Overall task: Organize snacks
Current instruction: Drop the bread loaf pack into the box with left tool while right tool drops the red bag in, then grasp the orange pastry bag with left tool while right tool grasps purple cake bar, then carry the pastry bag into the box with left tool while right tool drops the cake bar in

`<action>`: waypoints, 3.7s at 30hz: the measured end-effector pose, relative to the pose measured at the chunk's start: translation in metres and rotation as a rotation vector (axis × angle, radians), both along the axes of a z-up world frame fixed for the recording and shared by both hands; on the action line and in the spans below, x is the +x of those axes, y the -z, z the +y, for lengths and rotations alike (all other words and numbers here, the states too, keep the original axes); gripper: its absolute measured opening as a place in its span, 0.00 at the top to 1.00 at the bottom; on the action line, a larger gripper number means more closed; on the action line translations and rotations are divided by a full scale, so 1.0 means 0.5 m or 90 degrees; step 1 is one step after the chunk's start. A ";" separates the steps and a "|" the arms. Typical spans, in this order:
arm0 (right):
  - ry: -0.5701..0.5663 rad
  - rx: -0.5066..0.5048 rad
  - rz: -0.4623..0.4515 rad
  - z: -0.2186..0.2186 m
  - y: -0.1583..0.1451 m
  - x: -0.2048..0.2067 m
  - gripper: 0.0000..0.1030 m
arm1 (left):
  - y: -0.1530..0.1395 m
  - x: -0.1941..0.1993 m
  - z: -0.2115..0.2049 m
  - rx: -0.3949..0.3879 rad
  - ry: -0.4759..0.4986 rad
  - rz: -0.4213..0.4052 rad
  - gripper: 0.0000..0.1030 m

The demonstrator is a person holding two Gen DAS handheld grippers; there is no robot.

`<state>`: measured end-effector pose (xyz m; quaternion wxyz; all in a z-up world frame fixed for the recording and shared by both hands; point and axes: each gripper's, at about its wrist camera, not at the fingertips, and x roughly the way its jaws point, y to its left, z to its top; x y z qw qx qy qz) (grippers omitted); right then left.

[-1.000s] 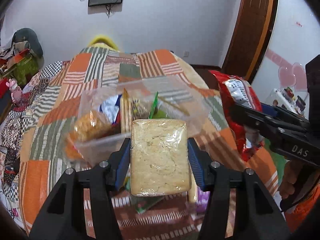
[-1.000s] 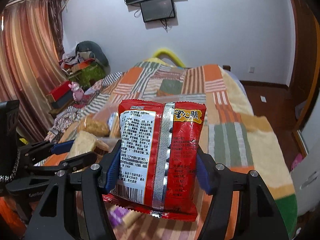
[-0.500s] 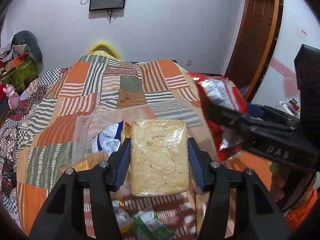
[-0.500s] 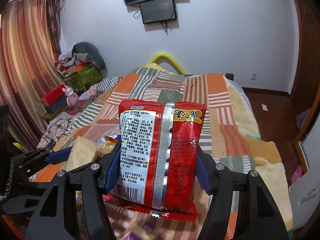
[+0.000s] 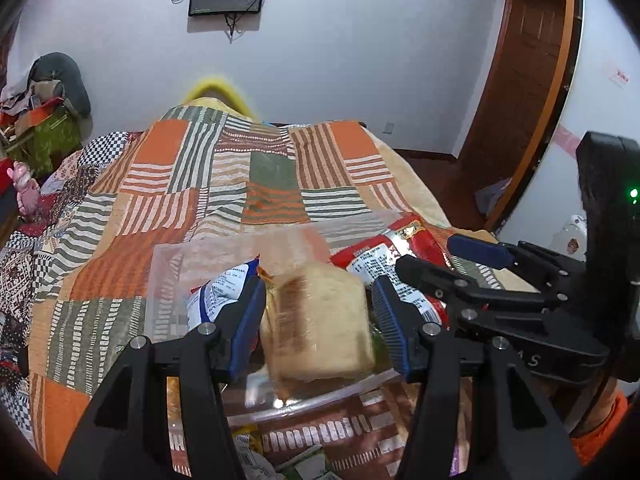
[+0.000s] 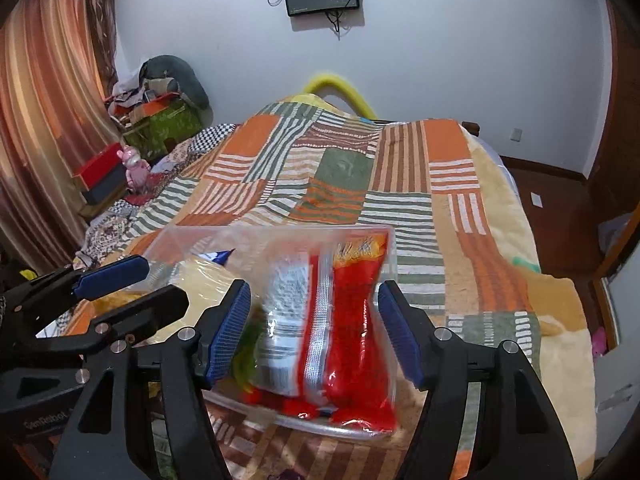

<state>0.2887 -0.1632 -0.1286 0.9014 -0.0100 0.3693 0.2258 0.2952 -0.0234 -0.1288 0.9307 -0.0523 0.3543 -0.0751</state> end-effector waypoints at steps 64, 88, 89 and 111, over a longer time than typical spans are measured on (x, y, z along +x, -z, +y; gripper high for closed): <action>-0.017 -0.043 0.113 -0.005 0.136 -0.202 0.64 | 0.205 -0.100 0.299 0.012 -0.077 0.141 0.59; 0.003 -0.001 -0.061 -0.032 -0.034 -0.188 0.66 | -0.038 -0.190 0.241 0.010 -0.077 -0.025 0.61; 0.003 -0.002 -0.070 -0.028 -0.040 -0.183 0.66 | -0.045 -0.186 0.234 0.008 -0.073 -0.031 0.61; -0.016 -0.018 -0.058 0.047 -0.002 -0.022 0.66 | -0.013 0.007 0.126 0.004 -0.026 -0.017 0.60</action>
